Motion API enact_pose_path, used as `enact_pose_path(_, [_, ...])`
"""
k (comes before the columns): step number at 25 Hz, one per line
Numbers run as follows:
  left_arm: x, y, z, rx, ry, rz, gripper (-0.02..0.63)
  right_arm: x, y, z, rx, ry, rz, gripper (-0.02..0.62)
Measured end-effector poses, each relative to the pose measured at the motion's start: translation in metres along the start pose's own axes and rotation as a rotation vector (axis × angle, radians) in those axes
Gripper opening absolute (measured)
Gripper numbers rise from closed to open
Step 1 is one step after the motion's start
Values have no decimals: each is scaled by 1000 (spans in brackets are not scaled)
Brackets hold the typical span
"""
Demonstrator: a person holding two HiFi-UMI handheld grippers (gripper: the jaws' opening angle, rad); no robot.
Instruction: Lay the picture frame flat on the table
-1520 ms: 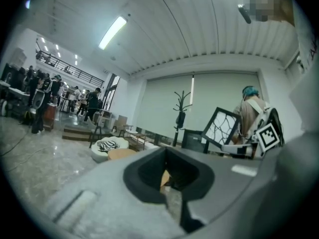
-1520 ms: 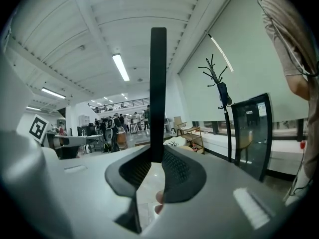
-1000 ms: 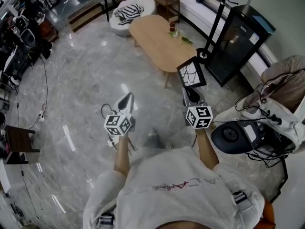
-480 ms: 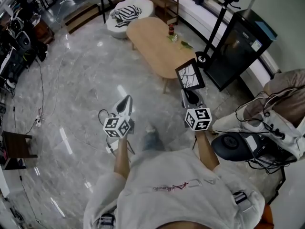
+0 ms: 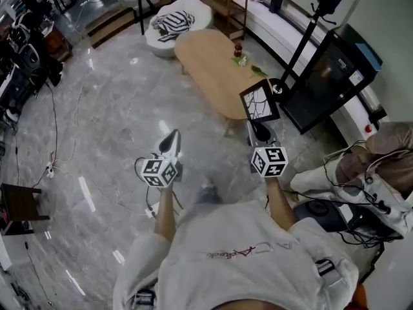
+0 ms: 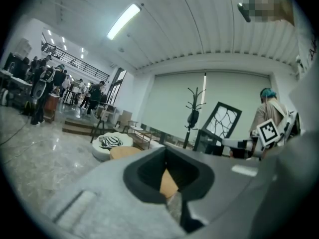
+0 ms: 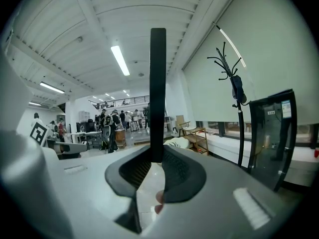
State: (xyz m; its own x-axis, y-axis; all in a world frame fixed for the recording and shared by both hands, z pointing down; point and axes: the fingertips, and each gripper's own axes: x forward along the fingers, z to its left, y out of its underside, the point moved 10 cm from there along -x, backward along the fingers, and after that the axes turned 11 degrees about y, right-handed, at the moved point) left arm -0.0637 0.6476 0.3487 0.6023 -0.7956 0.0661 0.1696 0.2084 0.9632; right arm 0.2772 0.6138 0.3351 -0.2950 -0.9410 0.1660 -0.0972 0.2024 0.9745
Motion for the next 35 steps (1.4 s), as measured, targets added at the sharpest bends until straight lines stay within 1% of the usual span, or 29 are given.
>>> enact_pose_path(5, [15, -18, 48, -17, -2, -6, 0, 51, -13, 17, 2, 7, -1, 71])
enact_pose_path(9, [34, -35, 84, -7, 9, -13, 0, 91, -22, 28, 7, 17, -8, 69])
enact_pose_path(16, [56, -49, 138, -12, 28, -13, 0, 141, -29, 44, 7, 31, -11, 71])
enact_pose_path(23, [73, -53, 165, -20, 52, -9, 0, 163, -25, 52, 6, 52, 4, 71])
enact_pose_path(35, [79, -51, 188, -36, 54, 2, 0, 187, -17, 57, 16, 52, 22, 71])
